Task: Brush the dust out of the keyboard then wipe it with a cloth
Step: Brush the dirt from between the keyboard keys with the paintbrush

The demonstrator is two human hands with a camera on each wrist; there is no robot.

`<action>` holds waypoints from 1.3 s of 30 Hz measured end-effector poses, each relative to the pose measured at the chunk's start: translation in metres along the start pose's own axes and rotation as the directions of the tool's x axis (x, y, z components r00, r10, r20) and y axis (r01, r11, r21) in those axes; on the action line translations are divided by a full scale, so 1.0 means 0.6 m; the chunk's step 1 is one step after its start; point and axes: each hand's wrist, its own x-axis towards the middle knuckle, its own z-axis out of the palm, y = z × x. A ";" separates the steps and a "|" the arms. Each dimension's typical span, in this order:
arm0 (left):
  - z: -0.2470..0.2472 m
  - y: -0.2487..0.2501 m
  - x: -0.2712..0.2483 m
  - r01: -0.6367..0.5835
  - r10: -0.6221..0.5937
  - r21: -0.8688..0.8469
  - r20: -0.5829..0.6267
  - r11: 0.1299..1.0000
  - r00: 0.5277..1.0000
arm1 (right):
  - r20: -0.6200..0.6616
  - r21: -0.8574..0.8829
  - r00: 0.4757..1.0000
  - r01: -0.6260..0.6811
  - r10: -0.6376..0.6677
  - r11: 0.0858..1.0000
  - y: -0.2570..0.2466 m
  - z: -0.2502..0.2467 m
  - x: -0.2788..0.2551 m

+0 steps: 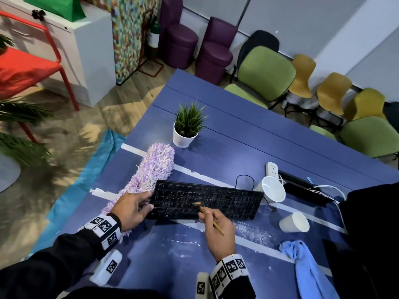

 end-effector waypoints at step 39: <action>-0.012 0.010 0.004 -0.081 0.083 0.085 -0.015 0.993 0.996 | -0.063 0.108 0.996 -0.055 0.062 0.993 0.008 -0.053 0.068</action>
